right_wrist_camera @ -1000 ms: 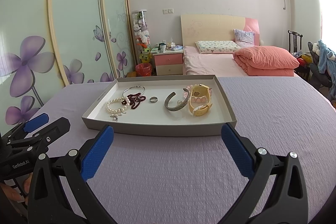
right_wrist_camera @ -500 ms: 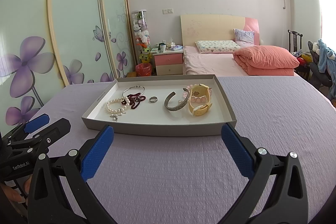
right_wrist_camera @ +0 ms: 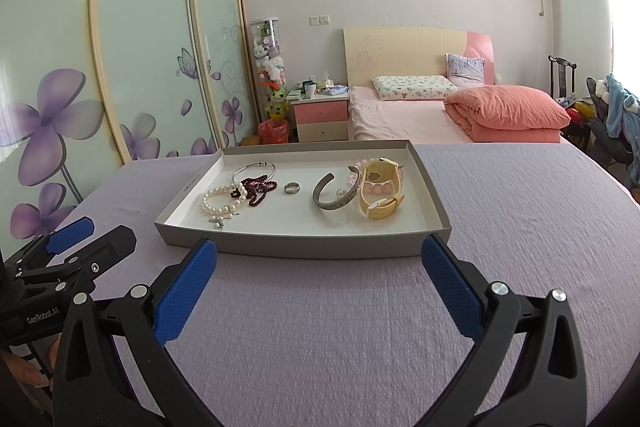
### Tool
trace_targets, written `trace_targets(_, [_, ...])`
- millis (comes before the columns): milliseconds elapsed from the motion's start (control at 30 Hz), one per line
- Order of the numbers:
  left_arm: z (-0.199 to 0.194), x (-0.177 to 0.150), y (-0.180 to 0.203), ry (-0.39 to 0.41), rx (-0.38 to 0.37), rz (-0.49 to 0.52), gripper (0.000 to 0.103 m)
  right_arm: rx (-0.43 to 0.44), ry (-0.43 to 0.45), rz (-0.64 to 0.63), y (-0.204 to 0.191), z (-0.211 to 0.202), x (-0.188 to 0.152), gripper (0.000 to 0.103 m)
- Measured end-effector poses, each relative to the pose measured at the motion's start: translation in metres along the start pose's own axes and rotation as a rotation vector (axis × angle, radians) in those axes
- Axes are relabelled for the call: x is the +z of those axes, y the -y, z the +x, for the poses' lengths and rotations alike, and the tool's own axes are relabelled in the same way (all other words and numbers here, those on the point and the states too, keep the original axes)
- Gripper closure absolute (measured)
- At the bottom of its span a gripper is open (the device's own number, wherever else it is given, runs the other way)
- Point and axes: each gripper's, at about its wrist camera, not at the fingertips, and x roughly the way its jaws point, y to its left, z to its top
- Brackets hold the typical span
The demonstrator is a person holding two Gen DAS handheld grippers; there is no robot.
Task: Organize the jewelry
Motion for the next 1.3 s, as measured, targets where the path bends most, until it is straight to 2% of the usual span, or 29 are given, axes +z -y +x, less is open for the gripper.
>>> trace_targets(1300, [0.0034,-0.0008,-0.0011,-0.003,0.01,-0.002,0.002,0.001,-0.002,0.0,-0.0009,0.0015,-0.0029,0.001])
